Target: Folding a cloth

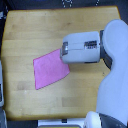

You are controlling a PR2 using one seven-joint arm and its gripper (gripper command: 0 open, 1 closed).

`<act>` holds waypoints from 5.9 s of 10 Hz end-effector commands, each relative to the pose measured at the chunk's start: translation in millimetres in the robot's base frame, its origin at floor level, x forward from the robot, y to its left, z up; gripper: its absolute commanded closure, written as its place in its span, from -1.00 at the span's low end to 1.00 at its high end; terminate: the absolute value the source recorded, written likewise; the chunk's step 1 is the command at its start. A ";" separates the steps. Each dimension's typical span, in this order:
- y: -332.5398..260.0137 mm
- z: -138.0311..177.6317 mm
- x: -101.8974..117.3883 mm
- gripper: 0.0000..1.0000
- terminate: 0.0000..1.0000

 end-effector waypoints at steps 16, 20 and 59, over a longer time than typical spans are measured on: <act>191.0 84.7 -25.5 1.00 -1.00; 215.3 65.8 -15.2 1.00 -1.00; -131.2 250.4 95.3 -1.00 -1.00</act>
